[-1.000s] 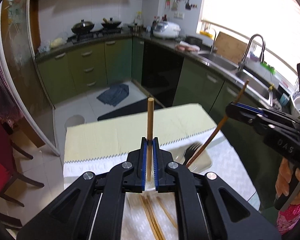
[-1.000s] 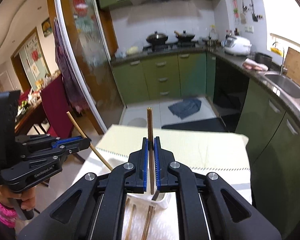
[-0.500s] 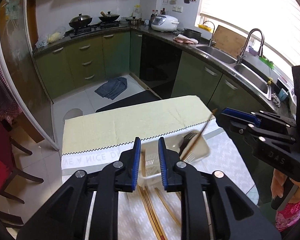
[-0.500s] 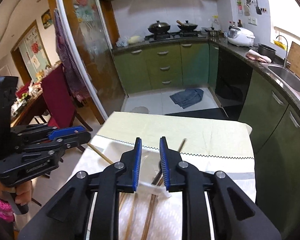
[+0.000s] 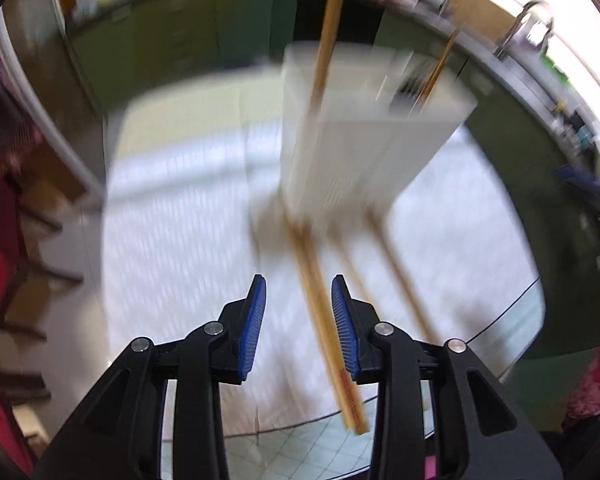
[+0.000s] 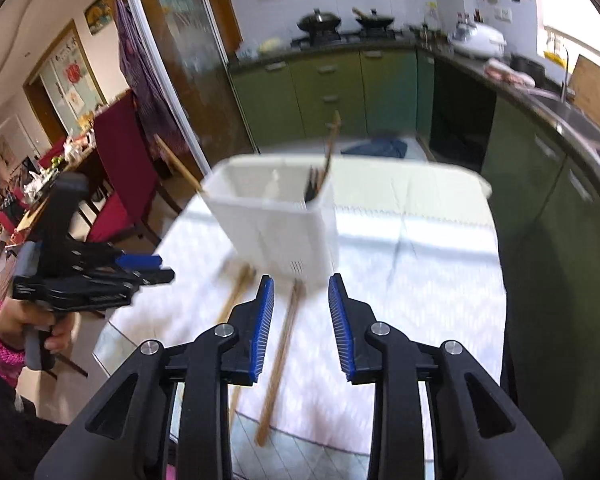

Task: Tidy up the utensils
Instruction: 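Move both open tools back down to the remaining chopsticks, then close the left tool on one chopstick while the right tool grasps another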

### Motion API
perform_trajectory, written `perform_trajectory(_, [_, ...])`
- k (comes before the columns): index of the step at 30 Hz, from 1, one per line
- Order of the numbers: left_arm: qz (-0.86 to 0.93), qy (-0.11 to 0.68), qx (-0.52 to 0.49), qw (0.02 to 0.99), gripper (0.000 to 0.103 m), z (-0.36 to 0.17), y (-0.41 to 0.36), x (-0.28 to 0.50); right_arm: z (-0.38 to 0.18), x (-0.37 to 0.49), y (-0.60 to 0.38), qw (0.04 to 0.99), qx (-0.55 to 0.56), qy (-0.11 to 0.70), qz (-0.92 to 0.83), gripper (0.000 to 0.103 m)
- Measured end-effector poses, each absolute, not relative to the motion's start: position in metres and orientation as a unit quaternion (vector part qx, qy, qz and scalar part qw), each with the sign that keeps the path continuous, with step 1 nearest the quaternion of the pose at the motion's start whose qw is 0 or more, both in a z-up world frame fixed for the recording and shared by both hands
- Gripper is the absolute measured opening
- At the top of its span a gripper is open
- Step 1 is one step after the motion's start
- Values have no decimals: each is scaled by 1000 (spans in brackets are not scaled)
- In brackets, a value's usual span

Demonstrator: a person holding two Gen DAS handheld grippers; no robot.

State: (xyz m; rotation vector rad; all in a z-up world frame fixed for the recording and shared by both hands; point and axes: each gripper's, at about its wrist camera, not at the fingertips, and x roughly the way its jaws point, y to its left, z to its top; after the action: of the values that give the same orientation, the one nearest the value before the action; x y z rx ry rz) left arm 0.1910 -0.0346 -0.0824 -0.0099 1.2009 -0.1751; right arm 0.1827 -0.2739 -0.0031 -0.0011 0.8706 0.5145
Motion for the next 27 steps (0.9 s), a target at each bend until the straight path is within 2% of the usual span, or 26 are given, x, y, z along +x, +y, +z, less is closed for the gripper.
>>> perform_trajectory(1, [-81,577,-13,813,31,-95,-33,192,-12,181,-274,872,-1,424,244,38])
perform_trajectory(7, [-59,607,-32,792,28,-142,-37,211,-53,179,-271,856,-4,458,239,38])
perform_trajectory(22, [-37,627,-11,778,29,-165,-57,232,-116,216,-255,825,-21,522,217,38])
perform_trajectory(24, [-36,632,-1,774,25,-167,-60,231,-123,222,-247,820,-24,529,217,38])
perform_trajectory(25, [-33,632,9,774,19,-167,-62,232,-126,225,-241,818,-27,533,216,38])
perform_trajectory(27, [-35,633,11,773,16,-169,-65,235,-135,231,-231,811,-32,541,218,38])
